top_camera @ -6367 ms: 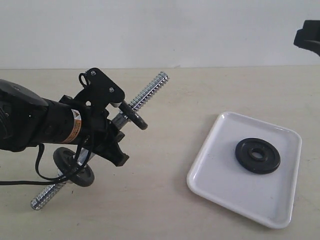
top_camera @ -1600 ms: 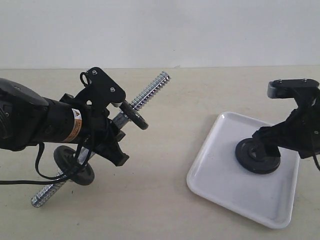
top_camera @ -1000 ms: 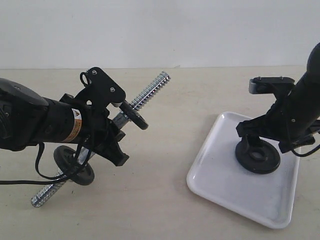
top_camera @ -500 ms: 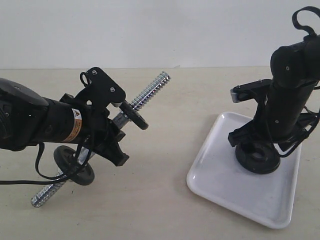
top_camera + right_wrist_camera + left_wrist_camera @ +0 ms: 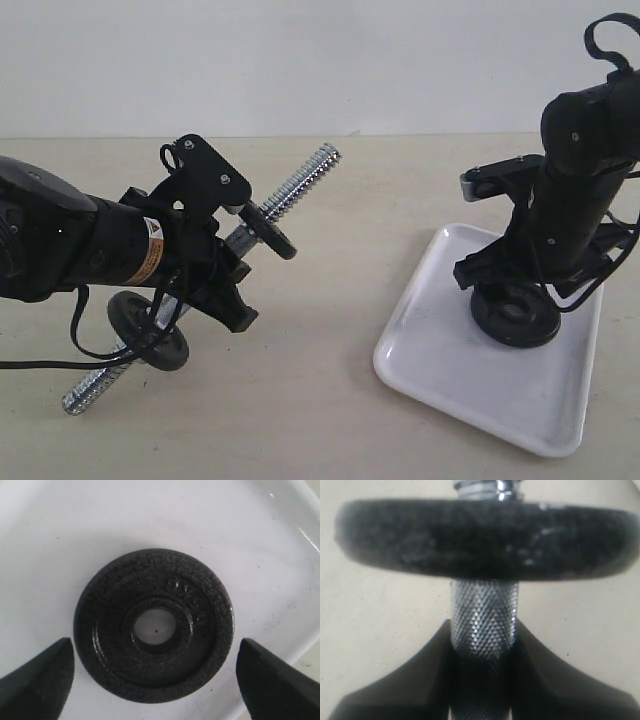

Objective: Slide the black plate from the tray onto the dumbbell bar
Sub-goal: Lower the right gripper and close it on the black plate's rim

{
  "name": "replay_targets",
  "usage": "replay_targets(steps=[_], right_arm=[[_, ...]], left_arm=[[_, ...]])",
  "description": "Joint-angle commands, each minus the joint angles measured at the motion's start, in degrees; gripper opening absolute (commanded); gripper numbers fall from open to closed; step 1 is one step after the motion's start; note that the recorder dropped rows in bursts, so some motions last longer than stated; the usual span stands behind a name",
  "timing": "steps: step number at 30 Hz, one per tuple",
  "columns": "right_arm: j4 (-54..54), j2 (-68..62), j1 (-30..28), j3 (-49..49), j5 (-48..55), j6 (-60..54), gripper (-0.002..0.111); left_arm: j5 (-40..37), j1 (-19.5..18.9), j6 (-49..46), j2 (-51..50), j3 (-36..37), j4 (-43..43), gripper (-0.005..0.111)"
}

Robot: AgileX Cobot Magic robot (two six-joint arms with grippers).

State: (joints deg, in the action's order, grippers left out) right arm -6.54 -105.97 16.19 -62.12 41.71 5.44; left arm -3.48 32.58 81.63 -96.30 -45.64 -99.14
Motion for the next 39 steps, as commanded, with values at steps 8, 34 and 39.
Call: replay_targets(steps=[8,34,39], right_arm=[[0.4,-1.7,0.1,-0.3,-1.5,1.9,0.078],[-6.0,-2.8,0.3,-0.3,-1.7,2.1,0.078],[-7.7,-2.8,0.3,-0.3,-2.0,1.9,0.078]], left_arm=[[-1.9,0.1,-0.2,3.6,-2.6,-0.7,0.004],[-1.9,0.1,-0.2,3.6,-2.6,-0.7,0.004],[-1.9,0.1,-0.2,3.6,-2.6,-0.7,0.004]])
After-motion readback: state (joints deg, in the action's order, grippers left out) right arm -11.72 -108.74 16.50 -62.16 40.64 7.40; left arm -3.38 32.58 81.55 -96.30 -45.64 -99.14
